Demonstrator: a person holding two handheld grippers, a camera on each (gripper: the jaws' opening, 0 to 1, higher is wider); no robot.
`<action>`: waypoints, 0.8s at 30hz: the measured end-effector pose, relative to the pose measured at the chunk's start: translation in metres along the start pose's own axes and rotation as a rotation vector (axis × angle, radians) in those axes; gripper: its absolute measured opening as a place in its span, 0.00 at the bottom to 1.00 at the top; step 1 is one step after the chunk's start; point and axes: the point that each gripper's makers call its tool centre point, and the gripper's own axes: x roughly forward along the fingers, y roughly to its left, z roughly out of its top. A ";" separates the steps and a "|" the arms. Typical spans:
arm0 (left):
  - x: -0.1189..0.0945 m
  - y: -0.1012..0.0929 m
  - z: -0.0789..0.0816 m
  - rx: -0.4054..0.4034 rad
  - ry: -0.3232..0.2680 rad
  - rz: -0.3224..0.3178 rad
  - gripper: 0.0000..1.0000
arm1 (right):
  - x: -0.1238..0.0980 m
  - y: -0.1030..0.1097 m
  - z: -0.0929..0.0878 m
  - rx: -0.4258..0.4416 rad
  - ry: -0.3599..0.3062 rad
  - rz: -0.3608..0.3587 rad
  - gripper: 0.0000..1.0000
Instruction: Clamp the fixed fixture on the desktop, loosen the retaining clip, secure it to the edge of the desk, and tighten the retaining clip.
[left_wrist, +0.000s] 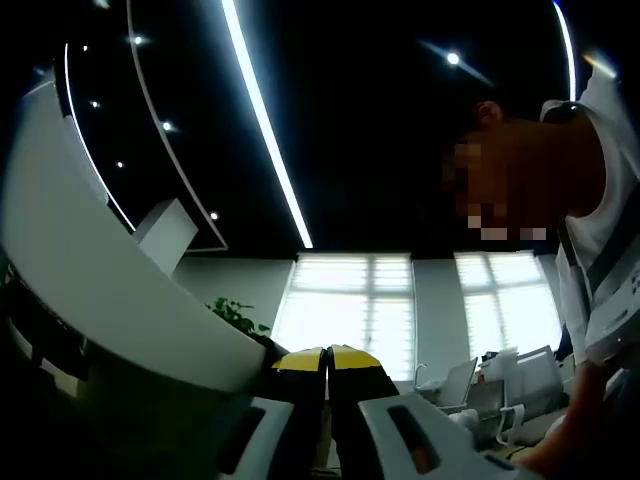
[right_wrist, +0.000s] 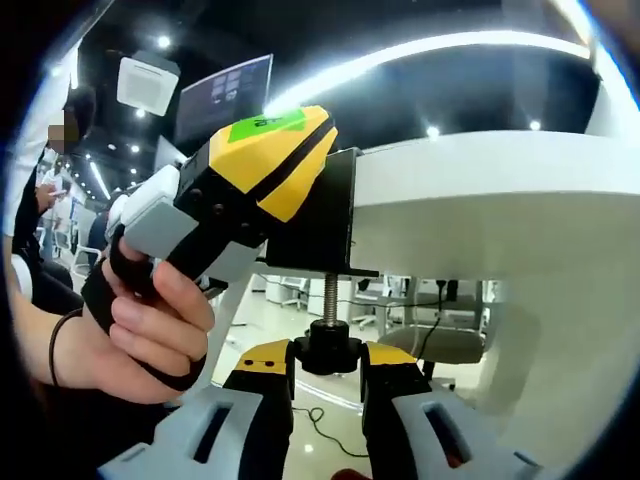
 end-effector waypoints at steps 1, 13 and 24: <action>0.000 0.000 0.000 0.000 0.000 0.000 0.01 | -0.002 -0.002 -0.002 -0.025 0.024 -0.019 0.29; 0.000 0.000 0.000 0.002 0.001 0.000 0.01 | -0.030 0.008 -0.011 0.065 0.128 -0.326 0.31; -0.001 0.000 0.000 0.008 0.006 0.001 0.01 | -0.014 0.014 -0.003 -0.030 0.107 -0.381 0.31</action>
